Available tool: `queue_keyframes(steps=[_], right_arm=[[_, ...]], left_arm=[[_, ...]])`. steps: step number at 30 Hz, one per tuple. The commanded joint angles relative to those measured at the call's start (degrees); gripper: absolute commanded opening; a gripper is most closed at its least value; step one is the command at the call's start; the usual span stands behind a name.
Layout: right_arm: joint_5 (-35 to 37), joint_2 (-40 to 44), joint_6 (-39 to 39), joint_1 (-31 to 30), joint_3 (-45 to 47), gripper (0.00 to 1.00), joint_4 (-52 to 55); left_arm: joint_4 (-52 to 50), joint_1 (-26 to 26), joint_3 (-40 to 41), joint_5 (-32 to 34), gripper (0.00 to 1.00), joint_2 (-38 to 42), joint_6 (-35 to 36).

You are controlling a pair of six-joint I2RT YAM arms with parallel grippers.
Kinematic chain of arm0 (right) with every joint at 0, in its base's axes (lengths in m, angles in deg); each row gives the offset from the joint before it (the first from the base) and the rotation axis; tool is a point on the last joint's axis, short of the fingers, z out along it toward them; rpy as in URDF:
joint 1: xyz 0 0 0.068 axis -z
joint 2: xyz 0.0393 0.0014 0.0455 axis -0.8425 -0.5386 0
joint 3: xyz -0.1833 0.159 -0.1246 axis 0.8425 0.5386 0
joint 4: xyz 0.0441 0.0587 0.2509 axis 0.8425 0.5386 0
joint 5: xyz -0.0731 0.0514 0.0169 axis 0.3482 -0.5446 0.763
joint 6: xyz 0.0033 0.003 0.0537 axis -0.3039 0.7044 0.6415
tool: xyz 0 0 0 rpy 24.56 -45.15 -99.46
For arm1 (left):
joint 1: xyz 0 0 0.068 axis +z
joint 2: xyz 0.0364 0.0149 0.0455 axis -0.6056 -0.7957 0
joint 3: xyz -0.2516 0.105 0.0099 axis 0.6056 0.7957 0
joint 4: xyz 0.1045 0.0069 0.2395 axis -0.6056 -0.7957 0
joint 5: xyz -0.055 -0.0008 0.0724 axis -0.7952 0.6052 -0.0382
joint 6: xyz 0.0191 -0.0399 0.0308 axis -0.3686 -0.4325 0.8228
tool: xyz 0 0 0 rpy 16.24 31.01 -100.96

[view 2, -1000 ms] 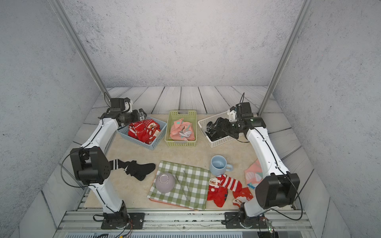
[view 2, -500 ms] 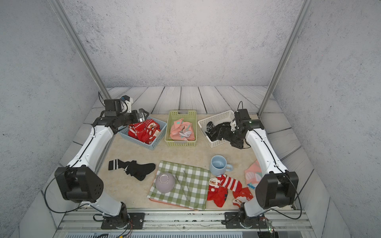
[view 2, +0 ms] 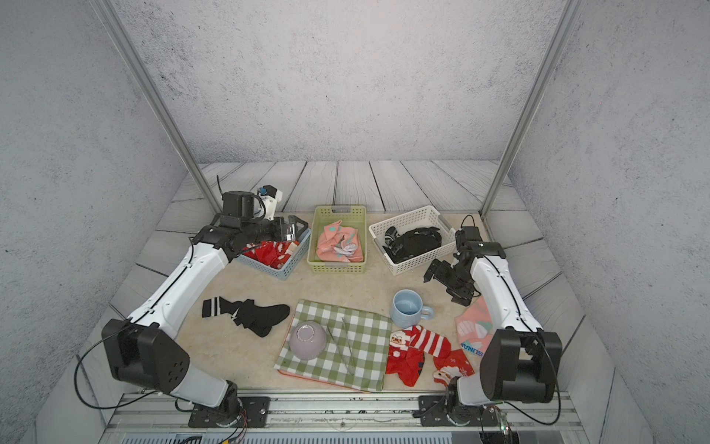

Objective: Sort the socks into the basket by color
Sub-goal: Pick up the sock from the center of the board.

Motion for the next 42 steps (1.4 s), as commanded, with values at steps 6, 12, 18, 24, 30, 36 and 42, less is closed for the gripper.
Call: queue_keyframes(steps=[6, 12, 18, 24, 30, 36, 42], right_arm=[[4.5, -2.7, 7.5, 10.1, 4.1, 0.99, -6.7], [11.4, -7.8, 6.3, 15.8, 3.8, 0.99, -9.7], [13.4, -11.9, 5.3, 18.2, 4.5, 1.00, -12.2], [13.2, -14.8, 5.2, 18.5, 7.5, 0.92, -15.3], [11.7, -17.3, 4.8, 18.5, 8.1, 0.88, -16.9], [11.3, -17.9, 4.9, 18.5, 9.3, 0.77, -18.9], [9.0, -17.9, 4.9, 18.5, 10.6, 0.44, -21.2]], left_arm=[[2.1, -3.2, 4.6, -2.7, 1.00, 3.1, 0.0], [1.7, -3.7, 5.6, -3.1, 1.00, 4.8, -0.4], [1.6, -4.1, 6.1, -3.1, 1.00, 5.7, -0.3], [1.6, -4.1, 6.8, -2.5, 1.00, 6.3, -0.2], [2.2, -4.1, 7.0, -2.0, 1.00, 6.6, -0.5], [3.3, -4.1, 6.5, -3.1, 1.00, 6.1, -1.4], [3.7, -4.0, 6.4, -3.2, 1.00, 6.1, -1.3]])
